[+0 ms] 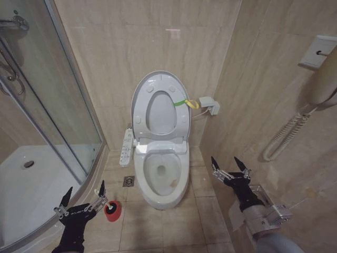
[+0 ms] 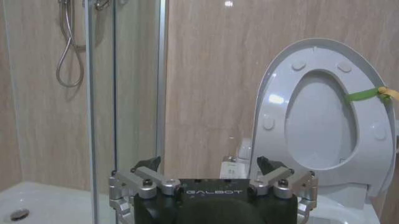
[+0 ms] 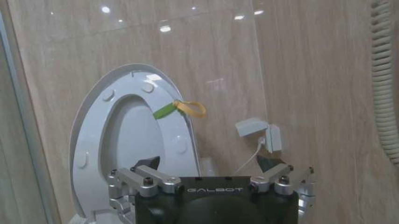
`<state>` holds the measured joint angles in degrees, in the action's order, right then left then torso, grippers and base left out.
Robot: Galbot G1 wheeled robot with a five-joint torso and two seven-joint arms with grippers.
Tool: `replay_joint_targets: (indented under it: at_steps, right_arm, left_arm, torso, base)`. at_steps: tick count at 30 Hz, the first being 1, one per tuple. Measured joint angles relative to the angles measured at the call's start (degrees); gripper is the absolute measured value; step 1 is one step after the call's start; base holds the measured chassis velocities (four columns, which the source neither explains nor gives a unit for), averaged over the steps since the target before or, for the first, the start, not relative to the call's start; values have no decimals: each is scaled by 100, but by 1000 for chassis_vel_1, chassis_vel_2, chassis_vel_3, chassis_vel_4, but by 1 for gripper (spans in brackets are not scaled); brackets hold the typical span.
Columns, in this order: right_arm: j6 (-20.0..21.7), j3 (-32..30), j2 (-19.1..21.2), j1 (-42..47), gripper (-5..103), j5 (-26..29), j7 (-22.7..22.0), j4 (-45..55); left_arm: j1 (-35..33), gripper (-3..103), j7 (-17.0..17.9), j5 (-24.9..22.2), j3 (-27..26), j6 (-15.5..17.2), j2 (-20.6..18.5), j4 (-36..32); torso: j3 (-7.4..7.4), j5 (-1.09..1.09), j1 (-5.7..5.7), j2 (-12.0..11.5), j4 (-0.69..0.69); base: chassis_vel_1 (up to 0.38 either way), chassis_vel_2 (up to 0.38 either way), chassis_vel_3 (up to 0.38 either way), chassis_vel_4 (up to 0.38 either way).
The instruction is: Open the toilet lid, clean the toilet bowl with a toilet brush, close the toilet lid, and flush.
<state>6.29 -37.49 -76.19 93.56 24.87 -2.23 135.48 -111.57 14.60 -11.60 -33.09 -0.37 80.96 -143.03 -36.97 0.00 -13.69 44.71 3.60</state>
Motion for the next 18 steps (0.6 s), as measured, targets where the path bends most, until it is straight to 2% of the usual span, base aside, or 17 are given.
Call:
replay_joint_targets:
  at_steps: [18]
  right_arm:
    - [11, -4, 1, -4, 100, -2, -18, 1]
  left_arm:
    - [0, 100, 0, 0, 0, 0, 0, 0]
  torso:
    - [0, 0, 0, 0, 0]
  base:
    - [0, 0, 0, 0]
